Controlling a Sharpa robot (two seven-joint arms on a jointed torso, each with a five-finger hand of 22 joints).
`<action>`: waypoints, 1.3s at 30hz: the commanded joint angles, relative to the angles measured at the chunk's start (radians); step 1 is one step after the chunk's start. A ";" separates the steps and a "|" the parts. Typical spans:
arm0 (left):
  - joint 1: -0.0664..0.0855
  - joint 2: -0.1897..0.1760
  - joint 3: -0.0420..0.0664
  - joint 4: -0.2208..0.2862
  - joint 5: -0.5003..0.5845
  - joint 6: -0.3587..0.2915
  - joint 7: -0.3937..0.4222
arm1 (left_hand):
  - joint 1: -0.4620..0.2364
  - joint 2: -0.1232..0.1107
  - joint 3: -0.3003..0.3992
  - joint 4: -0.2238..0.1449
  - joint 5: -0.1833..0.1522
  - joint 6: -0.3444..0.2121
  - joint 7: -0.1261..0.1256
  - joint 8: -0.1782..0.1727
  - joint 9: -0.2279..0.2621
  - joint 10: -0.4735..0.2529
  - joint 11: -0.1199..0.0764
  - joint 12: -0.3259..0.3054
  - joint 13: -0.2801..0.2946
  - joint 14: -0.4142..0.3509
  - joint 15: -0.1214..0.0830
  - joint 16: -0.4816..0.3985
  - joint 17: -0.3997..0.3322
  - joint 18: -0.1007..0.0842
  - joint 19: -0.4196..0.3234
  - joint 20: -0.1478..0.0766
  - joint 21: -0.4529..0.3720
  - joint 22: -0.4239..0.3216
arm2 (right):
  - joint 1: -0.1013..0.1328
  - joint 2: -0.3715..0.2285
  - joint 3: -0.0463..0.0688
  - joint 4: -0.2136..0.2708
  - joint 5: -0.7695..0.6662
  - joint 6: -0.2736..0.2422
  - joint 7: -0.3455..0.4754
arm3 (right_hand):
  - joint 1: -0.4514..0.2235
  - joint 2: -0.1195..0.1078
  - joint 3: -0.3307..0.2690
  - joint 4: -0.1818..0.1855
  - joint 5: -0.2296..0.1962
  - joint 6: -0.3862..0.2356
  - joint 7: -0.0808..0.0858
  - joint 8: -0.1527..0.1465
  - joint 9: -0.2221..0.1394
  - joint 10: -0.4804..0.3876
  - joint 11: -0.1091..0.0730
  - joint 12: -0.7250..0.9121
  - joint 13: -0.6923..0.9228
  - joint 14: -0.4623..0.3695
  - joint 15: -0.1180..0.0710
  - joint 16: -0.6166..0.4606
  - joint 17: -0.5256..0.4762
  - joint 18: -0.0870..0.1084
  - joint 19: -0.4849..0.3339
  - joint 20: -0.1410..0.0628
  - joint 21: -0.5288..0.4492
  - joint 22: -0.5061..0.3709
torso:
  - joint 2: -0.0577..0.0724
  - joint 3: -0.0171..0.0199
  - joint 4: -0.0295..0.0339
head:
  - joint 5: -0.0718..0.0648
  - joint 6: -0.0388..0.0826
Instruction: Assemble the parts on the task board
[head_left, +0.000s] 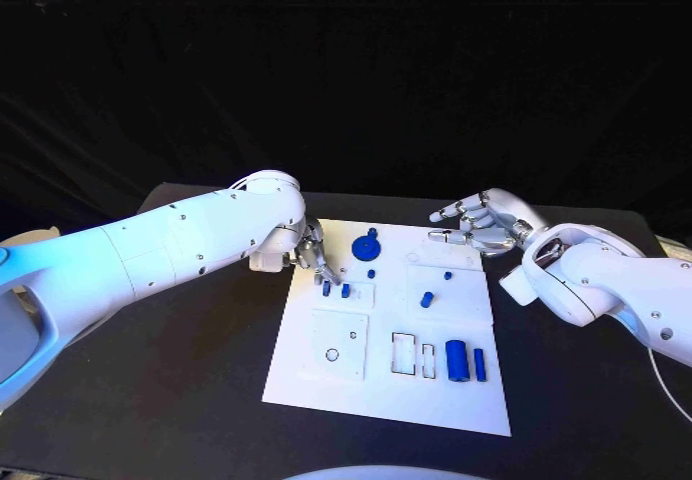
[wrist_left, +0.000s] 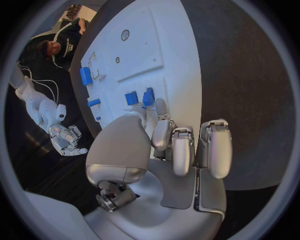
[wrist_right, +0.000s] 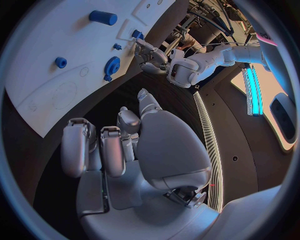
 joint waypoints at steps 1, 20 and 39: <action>-0.003 0.000 -0.003 0.002 0.005 0.034 -0.061 | 0.013 0.004 0.012 -0.001 0.007 0.003 0.001 -0.001 -0.002 -0.005 0.000 0.000 0.001 0.104 0.004 0.003 0.263 -0.008 0.083 0.008 0.000 0.222 | -0.001 0.001 0.000 0.000 -0.010 0.010 0.002 | -0.012 0.001 -0.005 0.000 0.006 0.007 -0.003 -0.001 0.000 -0.006 -0.001 0.001 -0.001 0.080 -0.008 -0.002 0.165 0.015 -0.004 -0.002 -0.007 -0.001 | 0.000 0.0001 -0.0001 | 0.000 -0.001; -0.003 -0.007 -0.003 0.021 0.034 0.027 -0.060 | 0.042 -0.002 0.040 -0.004 0.007 0.001 0.000 -0.003 -0.007 -0.007 -0.001 -0.002 -0.001 0.104 0.003 0.003 0.263 -0.008 0.083 0.007 -0.001 0.222 | -0.001 0.003 0.000 -0.001 -0.010 0.011 0.001 | -0.012 0.003 -0.007 0.000 0.009 0.007 -0.003 -0.001 0.000 -0.005 -0.002 0.002 -0.002 0.080 -0.008 -0.002 0.166 0.015 -0.004 -0.002 -0.007 -0.001 | 0.000 0.0004 0.0002 | 0.000 0.000; -0.003 -0.006 -0.003 0.018 0.050 0.005 -0.058 | 0.082 -0.012 0.128 -0.002 0.004 -0.005 0.006 -0.026 -0.030 -0.011 0.002 -0.008 -0.006 0.104 0.005 0.003 0.263 -0.008 0.082 0.008 -0.002 0.222 | -0.001 0.002 0.000 0.001 -0.010 0.010 0.001 | -0.012 0.003 -0.007 0.000 0.009 0.007 -0.003 -0.001 0.000 -0.005 -0.002 0.002 -0.002 0.080 -0.008 -0.002 0.166 0.015 -0.004 -0.002 -0.007 -0.001 | 0.000 -0.0002 -0.0005 | -0.001 0.002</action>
